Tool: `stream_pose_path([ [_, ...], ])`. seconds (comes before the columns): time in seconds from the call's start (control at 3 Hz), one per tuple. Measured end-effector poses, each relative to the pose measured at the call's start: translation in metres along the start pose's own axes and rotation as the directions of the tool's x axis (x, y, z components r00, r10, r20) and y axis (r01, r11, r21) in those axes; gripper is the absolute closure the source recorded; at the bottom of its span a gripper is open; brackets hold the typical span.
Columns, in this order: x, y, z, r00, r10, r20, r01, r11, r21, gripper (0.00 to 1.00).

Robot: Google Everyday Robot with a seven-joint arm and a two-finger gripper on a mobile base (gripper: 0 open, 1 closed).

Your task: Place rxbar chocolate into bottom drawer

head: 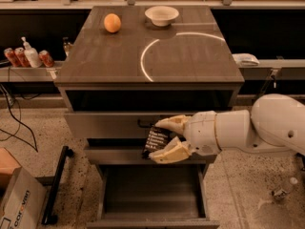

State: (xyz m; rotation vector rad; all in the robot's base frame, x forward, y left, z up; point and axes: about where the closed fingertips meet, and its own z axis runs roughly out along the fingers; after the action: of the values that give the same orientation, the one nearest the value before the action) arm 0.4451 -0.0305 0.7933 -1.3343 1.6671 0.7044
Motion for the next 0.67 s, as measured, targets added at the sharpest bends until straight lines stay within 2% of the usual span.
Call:
stream_pose_path([
  [0.33, 0.0, 0.0, 0.0, 1.0, 0.0, 0.0, 0.0, 1.0, 0.0, 1.0],
  [0.67, 0.012, 0.004, 0.013, 1.0, -0.016, -0.018, 0.016, 0.9998, -0.013, 1.0],
])
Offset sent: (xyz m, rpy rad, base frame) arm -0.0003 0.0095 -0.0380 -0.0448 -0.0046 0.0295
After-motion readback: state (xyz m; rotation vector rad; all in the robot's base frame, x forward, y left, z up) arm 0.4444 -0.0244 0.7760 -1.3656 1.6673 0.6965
